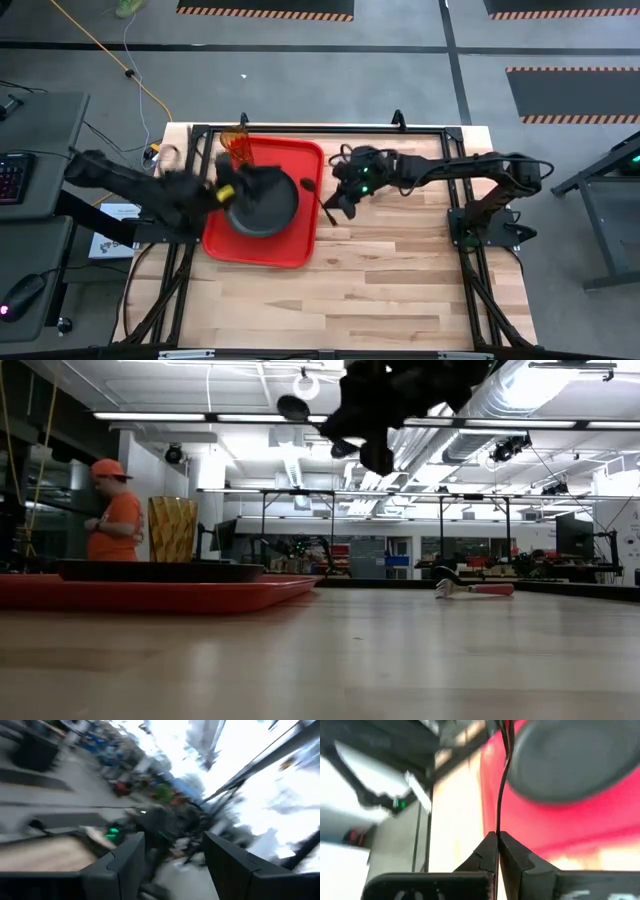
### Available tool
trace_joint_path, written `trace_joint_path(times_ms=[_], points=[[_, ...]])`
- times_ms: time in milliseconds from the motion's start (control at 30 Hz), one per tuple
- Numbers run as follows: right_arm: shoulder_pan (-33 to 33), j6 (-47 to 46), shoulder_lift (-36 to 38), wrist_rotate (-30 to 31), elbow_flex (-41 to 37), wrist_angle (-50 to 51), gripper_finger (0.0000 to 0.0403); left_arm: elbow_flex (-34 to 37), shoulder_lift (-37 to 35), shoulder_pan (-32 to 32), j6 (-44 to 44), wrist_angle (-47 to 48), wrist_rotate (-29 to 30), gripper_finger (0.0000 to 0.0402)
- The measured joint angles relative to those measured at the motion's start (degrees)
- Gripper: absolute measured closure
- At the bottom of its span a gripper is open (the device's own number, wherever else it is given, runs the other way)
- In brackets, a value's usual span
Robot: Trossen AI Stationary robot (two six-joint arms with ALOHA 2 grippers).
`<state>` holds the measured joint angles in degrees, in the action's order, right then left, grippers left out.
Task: Pick and place plate/cup/fork/spoon on tray
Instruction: Put the black spoon on the red tray to the left of the red tray
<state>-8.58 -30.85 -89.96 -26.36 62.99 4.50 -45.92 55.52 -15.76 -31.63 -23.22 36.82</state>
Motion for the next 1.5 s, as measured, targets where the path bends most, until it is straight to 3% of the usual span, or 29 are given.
trace_joint_path(times_ms=[167, 333, 600, 733, 933, 1067, 1500], points=[[3.93, 1.38, -5.67, -1.91, 1.86, 0.53, 0.0403, -12.95, -2.57, 9.38, 3.12, 25.14, -3.48, 0.0213], [7.47, 4.13, -16.62, -2.33, 13.27, 5.21, 0.0403, -23.23, -0.29, 15.8, 6.33, 36.99, -10.14, 0.0213], [9.7, 10.27, -35.1, 0.68, 39.37, 19.77, 0.0403, -30.43, -1.86, 20.53, 11.43, 45.16, -18.18, 0.0213], [9.85, 13.28, -44.21, 3.75, 52.91, 26.73, 0.0403, -30.61, -4.39, 21.06, 11.91, 46.94, -20.47, 0.0213], [10.03, 16.73, -55.96, 3.63, 71.14, 36.84, 0.0403, -30.61, -7.17, 21.05, 12.37, 48.8, -21.31, 0.0213], [10.05, 16.09, -57.41, -0.71, 68.56, 34.21, 0.0403, -30.61, -8.06, 21.01, 12.32, 49.1, -21.29, 0.0213], [10.13, 20.99, -57.21, 0.31, 65.6, 34.26, 0.0403, -30.57, -6.75, 21.0, 12.25, 49.18, -21.05, 0.0213]])
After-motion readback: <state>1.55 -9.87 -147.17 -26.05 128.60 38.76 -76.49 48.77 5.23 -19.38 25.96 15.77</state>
